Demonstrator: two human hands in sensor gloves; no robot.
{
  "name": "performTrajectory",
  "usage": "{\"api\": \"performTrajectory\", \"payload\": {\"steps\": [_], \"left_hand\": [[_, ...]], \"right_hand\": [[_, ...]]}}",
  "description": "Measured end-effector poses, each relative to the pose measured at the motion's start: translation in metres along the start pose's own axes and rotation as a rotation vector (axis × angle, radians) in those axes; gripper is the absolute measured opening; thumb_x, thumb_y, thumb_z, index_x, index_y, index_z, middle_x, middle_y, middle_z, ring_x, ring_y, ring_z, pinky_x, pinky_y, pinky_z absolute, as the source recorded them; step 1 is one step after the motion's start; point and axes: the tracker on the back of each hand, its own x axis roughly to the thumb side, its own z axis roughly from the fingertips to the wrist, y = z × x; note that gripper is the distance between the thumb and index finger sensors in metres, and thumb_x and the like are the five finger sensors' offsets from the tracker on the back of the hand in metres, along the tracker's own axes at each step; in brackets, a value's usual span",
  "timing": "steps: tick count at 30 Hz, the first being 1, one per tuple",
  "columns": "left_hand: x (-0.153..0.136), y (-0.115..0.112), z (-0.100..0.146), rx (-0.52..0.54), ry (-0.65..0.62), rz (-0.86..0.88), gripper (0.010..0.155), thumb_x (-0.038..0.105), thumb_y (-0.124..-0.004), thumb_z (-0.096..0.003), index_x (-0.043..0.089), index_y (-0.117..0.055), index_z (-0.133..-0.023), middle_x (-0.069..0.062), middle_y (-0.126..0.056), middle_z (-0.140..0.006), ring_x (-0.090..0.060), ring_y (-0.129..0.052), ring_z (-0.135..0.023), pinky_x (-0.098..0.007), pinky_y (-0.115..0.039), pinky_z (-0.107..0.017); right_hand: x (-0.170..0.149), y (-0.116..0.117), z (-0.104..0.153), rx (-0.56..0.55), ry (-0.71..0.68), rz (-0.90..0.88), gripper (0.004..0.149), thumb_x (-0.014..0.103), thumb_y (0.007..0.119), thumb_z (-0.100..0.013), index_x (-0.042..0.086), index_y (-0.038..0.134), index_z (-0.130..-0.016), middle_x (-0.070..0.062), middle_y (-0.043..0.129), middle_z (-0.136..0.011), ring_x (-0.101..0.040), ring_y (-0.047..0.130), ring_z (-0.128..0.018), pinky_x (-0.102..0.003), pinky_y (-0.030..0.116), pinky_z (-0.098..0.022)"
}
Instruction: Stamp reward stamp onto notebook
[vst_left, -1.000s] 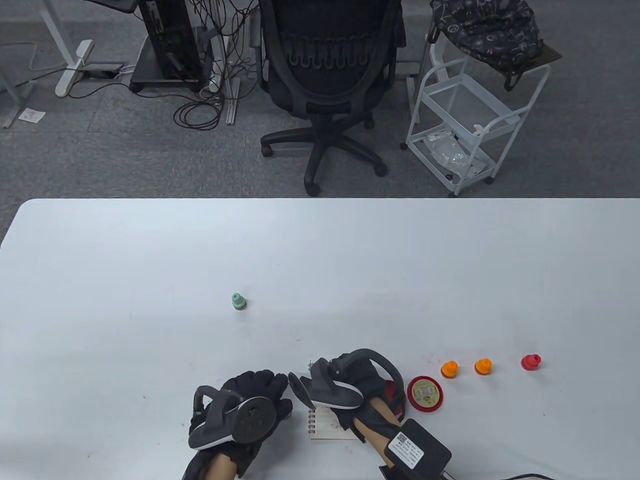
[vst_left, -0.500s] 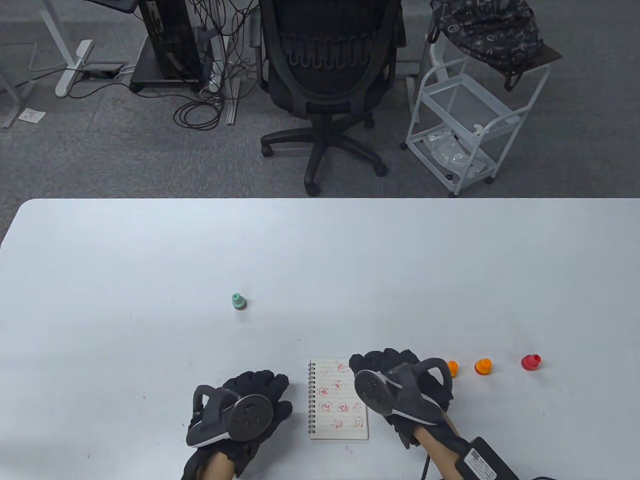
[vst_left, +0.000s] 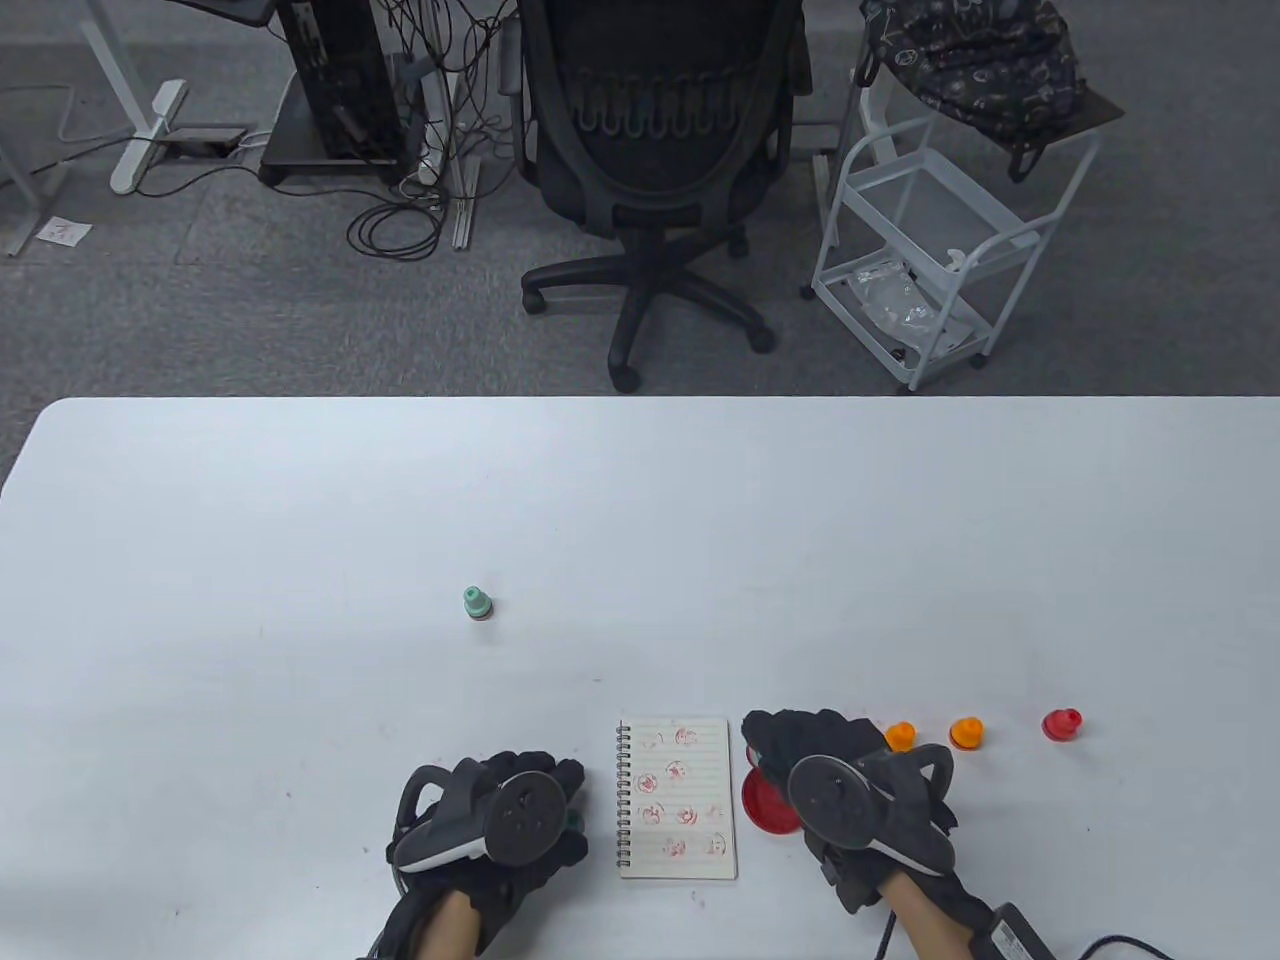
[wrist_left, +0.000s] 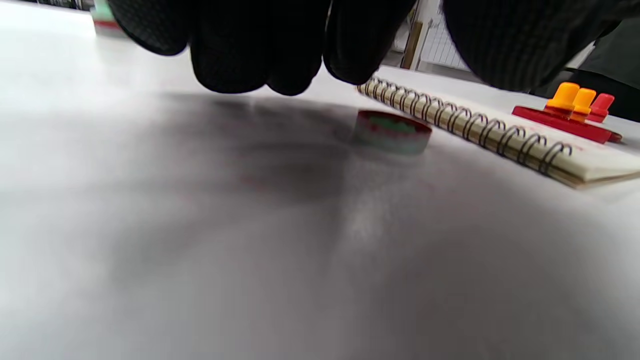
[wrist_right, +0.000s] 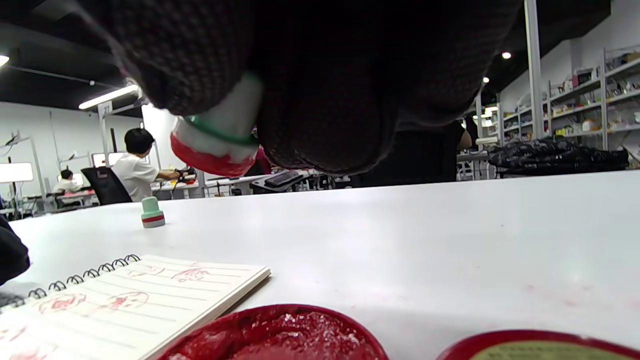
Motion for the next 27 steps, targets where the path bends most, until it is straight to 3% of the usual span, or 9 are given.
{"api": "performTrajectory", "payload": {"steps": [7,18,23,27], "left_hand": [[0.008,-0.009,-0.007,-0.125,0.033,-0.052,0.079,0.047,-0.083,-0.047,0.01,-0.056,-0.112,-0.023,-0.05,-0.109,-0.054,-0.052,-0.092,-0.068,-0.046,-0.07],[0.013,-0.009,-0.012,-0.057,0.033,-0.131,0.065,0.035,-0.086,-0.0434,0.015,-0.066,-0.102,-0.018,-0.064,-0.102,-0.052,-0.063,-0.086,-0.066,-0.054,-0.067],[0.014,-0.008,-0.013,-0.051,0.035,-0.149,0.064,0.031,-0.084,-0.0454,0.015,-0.064,-0.104,-0.017,-0.067,-0.1,-0.051,-0.067,-0.085,-0.065,-0.057,-0.066],[0.015,0.003,-0.007,0.059,0.017,-0.047,0.063,0.027,-0.082,-0.0469,0.016,-0.06,-0.105,-0.018,-0.074,-0.1,-0.054,-0.082,-0.081,-0.063,-0.071,-0.059]], "right_hand": [[0.006,0.002,0.001,0.025,-0.039,0.019,0.047,0.037,0.083,-0.034,0.03,0.085,-0.079,0.001,0.097,-0.075,-0.018,0.103,-0.056,-0.037,0.086,-0.047],[0.009,0.005,0.001,0.049,-0.062,0.023,0.046,0.037,0.083,-0.034,0.03,0.085,-0.079,0.001,0.097,-0.075,-0.017,0.104,-0.055,-0.037,0.086,-0.047],[0.01,0.006,0.001,0.045,-0.069,0.011,0.046,0.037,0.083,-0.034,0.029,0.085,-0.079,0.001,0.097,-0.075,-0.017,0.104,-0.055,-0.037,0.086,-0.047],[0.017,0.004,0.003,0.045,-0.079,-0.114,0.047,0.037,0.082,-0.034,0.029,0.084,-0.08,0.001,0.098,-0.074,-0.018,0.104,-0.055,-0.037,0.086,-0.046]]}}
